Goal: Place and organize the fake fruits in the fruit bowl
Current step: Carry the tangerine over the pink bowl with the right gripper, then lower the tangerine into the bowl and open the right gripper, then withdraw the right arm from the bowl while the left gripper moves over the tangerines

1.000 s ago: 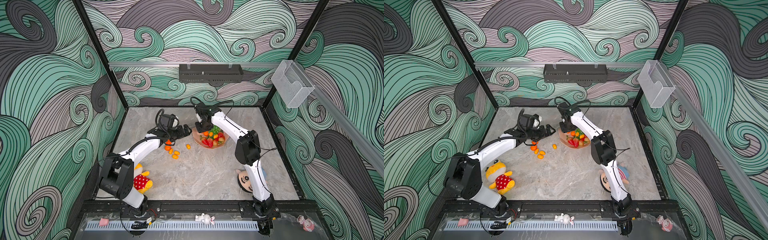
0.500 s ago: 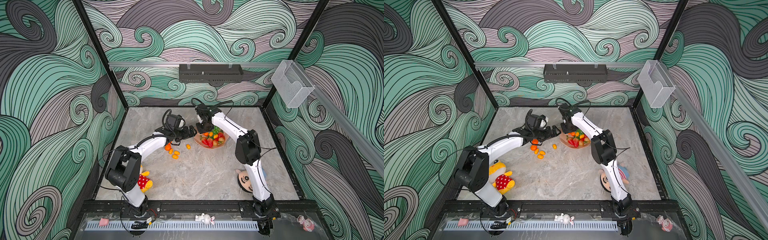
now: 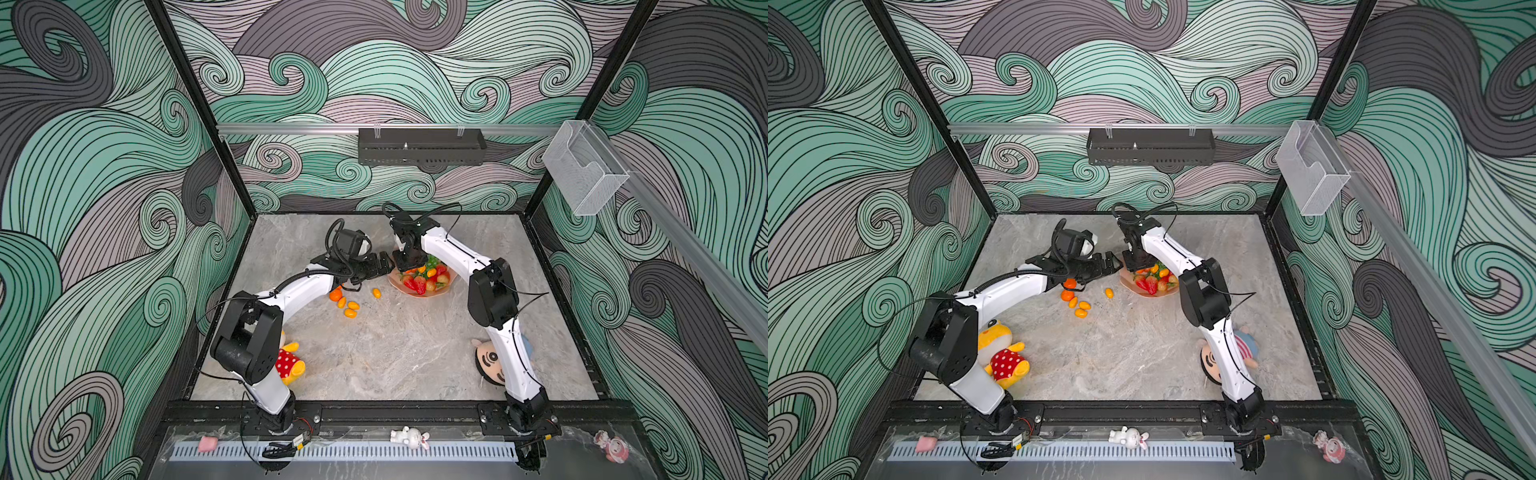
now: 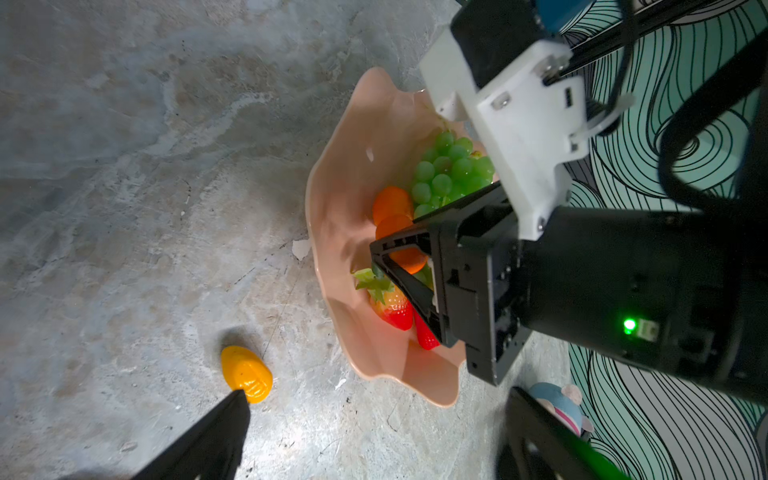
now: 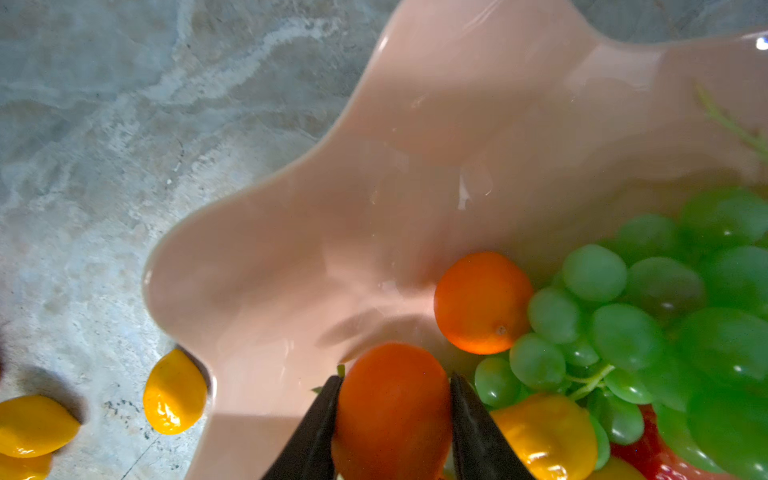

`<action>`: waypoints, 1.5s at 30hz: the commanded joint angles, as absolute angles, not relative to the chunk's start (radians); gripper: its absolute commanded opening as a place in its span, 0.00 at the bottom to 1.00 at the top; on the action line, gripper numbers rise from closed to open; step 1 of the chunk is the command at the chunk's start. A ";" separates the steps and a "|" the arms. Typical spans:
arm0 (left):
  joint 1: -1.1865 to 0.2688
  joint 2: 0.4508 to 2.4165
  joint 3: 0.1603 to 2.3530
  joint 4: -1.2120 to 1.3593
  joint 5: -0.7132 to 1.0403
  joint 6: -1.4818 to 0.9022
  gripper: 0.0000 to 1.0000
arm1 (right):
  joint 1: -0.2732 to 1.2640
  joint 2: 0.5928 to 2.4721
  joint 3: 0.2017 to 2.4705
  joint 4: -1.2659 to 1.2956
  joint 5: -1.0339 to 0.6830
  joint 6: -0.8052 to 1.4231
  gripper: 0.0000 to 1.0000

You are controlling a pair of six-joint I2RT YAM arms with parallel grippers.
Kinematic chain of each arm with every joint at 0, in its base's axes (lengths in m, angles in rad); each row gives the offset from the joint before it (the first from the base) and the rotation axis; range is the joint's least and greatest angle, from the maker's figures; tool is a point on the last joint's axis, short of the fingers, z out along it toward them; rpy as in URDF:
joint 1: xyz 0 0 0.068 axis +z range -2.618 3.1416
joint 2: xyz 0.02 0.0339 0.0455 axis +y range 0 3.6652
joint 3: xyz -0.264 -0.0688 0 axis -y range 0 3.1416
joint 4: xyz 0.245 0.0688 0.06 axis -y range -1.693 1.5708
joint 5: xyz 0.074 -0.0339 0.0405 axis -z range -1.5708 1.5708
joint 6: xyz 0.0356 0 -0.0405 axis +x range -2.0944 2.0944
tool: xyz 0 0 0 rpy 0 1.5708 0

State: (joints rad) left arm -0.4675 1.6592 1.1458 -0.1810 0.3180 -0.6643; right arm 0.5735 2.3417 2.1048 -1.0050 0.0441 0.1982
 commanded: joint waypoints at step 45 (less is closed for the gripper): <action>-0.397 1.110 0.887 -0.681 -0.247 -0.583 0.84 | 0.650 1.433 1.253 -0.504 -0.205 0.281 0.57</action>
State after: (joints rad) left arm -0.4198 1.0847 0.8658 -0.6029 -0.1825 -0.5903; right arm 0.6479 1.5150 1.3144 -0.5926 -0.1432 0.2474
